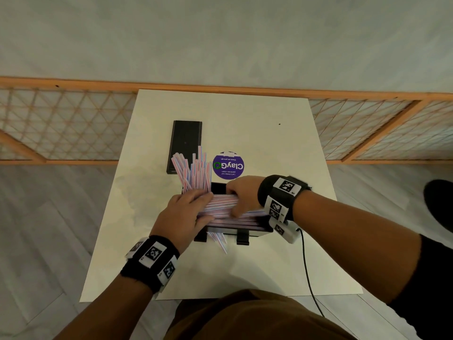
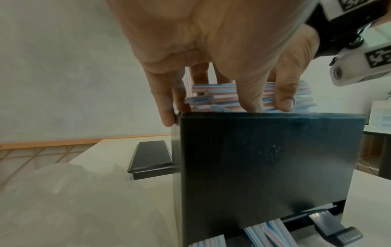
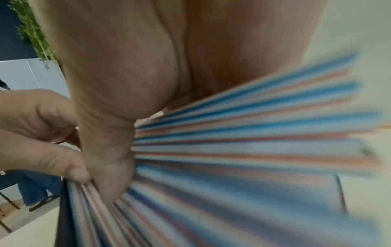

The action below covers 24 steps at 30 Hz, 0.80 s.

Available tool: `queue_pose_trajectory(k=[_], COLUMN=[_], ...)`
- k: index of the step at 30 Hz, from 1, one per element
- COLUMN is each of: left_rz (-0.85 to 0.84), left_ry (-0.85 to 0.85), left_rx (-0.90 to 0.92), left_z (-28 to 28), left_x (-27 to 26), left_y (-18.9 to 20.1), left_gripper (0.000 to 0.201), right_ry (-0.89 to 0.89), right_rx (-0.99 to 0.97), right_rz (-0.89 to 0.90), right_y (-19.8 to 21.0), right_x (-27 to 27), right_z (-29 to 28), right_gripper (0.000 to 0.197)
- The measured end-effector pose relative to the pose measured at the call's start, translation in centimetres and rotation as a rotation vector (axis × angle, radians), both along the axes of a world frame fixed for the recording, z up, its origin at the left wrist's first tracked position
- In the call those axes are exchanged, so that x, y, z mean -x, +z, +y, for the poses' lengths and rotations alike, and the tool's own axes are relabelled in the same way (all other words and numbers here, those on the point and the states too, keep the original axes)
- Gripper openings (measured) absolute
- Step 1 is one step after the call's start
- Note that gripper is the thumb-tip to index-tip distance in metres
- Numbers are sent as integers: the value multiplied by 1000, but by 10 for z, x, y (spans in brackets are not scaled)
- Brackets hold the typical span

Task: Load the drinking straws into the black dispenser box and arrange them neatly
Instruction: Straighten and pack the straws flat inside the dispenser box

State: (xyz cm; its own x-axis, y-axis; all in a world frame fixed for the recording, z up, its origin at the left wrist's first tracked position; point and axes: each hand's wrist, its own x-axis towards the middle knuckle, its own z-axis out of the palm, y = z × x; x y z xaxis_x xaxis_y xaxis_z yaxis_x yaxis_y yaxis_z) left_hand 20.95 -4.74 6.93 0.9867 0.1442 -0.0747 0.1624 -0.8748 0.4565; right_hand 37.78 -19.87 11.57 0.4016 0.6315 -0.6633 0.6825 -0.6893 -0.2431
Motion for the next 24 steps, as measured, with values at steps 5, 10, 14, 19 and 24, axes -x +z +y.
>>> queue_pose_trajectory(k=[5,10,14,19,24], left_rz=[-5,-20,-55,-33,-43], left_ry=[17,90,68,78,97], left_rx=[-17,38,32,85,213], left_z=[4,6,0,-1,-1], left_x=[3,8,9,8,9], left_y=[2,6,13,12,6], left_gripper=[51,51,44,34,25], right_ry=[-34,-139,-217,-305,-385], right_rx=[-59,-174,-214,-114,-175], right_rz=[-7,-3,57,109,183], right_y=[4,1,-3,-11,-18], right_x=[-3,-6,-2,9,23], right_z=[-9,-5,16,46,58], right_gripper=[51,45,48,51,54])
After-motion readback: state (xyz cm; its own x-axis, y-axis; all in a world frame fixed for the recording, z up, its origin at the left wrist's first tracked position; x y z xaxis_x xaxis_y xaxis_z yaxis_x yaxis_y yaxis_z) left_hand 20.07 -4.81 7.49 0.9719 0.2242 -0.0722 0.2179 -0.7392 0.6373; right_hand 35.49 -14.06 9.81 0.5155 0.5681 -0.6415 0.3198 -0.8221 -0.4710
